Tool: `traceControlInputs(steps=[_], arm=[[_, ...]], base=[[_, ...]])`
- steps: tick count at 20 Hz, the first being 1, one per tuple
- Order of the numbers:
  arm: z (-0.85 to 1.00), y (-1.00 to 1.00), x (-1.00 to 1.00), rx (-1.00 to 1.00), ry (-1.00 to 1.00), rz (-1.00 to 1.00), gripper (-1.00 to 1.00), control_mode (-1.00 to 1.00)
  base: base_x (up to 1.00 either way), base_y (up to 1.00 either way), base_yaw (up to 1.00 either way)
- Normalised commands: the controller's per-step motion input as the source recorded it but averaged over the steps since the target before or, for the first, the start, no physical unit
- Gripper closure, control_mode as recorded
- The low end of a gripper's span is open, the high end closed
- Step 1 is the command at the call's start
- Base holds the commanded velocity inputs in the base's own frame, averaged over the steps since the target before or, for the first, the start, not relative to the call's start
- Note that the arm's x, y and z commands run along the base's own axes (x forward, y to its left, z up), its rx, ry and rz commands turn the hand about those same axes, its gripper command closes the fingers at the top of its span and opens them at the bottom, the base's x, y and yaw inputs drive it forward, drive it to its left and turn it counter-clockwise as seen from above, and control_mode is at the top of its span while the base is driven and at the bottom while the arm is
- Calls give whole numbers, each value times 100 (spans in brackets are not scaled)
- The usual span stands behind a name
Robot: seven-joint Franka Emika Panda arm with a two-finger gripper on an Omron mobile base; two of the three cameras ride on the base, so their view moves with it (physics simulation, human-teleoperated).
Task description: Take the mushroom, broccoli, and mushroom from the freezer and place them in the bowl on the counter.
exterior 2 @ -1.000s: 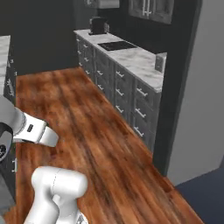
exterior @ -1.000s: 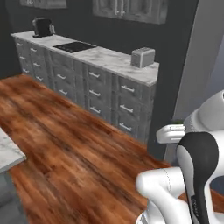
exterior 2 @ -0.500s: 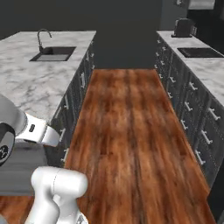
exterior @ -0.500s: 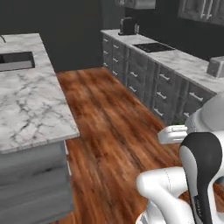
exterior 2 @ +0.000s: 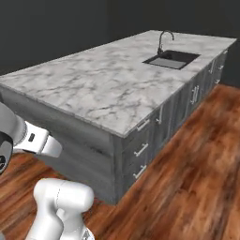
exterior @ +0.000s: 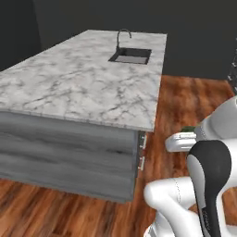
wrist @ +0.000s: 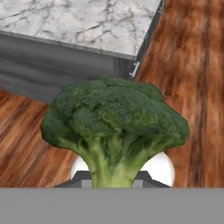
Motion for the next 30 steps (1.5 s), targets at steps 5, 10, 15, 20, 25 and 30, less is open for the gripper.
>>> traceControlInputs(steps=[5, 10, 15, 20, 25, 30], arm=[[0, 0, 0, 0, 0, 0, 100, 100], [0, 0, 0, 0, 0, 0, 100, 100], [0, 0, 0, 0, 0, 0, 100, 100], [0, 0, 0, 0, 0, 0, 100, 100], [0, 0, 0, 0, 0, 0, 100, 100], [0, 0, 0, 0, 0, 0, 100, 100]], base=[[57, -2, 89], [48, -20, 85], [51, -30, 79], [61, -17, 72], [72, -27, 49], [93, -53, 31]])
